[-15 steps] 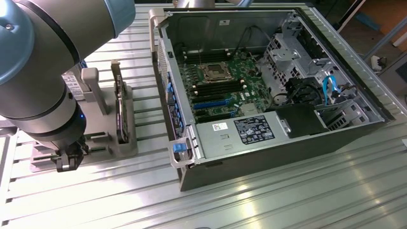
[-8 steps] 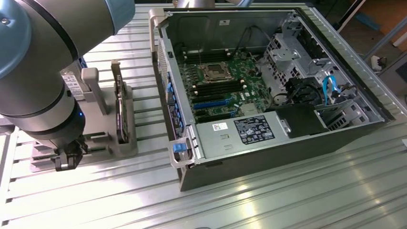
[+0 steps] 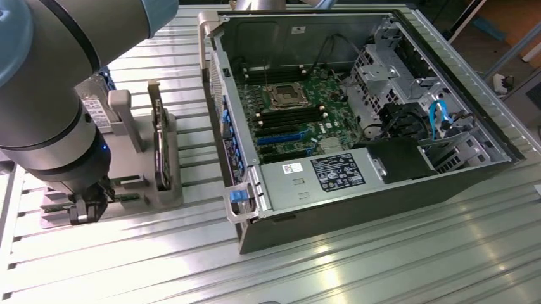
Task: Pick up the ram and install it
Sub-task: 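Pick up the ram and move it above insertion slot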
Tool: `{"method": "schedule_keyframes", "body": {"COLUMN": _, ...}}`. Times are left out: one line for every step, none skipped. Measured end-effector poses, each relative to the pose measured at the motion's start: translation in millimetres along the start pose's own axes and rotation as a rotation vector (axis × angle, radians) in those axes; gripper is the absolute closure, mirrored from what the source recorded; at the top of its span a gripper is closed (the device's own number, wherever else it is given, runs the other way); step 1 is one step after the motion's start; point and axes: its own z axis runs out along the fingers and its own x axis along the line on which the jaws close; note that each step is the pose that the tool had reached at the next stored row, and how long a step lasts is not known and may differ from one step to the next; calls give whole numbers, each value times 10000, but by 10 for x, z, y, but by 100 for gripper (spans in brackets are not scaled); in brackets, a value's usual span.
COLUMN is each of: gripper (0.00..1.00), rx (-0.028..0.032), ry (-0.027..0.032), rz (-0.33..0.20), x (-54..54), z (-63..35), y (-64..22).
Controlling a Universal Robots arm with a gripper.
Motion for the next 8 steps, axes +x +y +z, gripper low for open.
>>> {"method": "schedule_keyframes", "body": {"gripper": 88, "rx": 1, "ry": -1, "rz": 0, "x": 0, "z": 0, "y": 0}}
{"method": "schedule_keyframes", "body": {"gripper": 88, "rx": 1, "ry": -1, "rz": -1, "x": 0, "z": 0, "y": 0}}
{"method": "schedule_keyframes", "body": {"gripper": 88, "rx": 1, "ry": -1, "rz": 10, "x": 0, "z": -1, "y": 0}}
{"method": "schedule_keyframes", "body": {"gripper": 88, "rx": 2, "ry": -2, "rz": 38, "x": 0, "z": -1, "y": 0}}
{"method": "schedule_keyframes", "body": {"gripper": 88, "rx": 6, "ry": -2, "rz": 96, "x": 0, "z": -2, "y": 0}}
{"method": "schedule_keyframes", "body": {"gripper": 88, "rx": 10, "ry": -4, "rz": 153, "x": 0, "z": -2, "y": 0}}
{"method": "schedule_keyframes", "body": {"gripper": 88, "rx": 11, "ry": -6, "rz": 195, "x": 0, "z": -3, "y": 0}}
{"method": "schedule_keyframes", "body": {"gripper": 88, "rx": 12, "ry": -6, "rz": 196, "x": 0, "z": -3, "y": 0}}
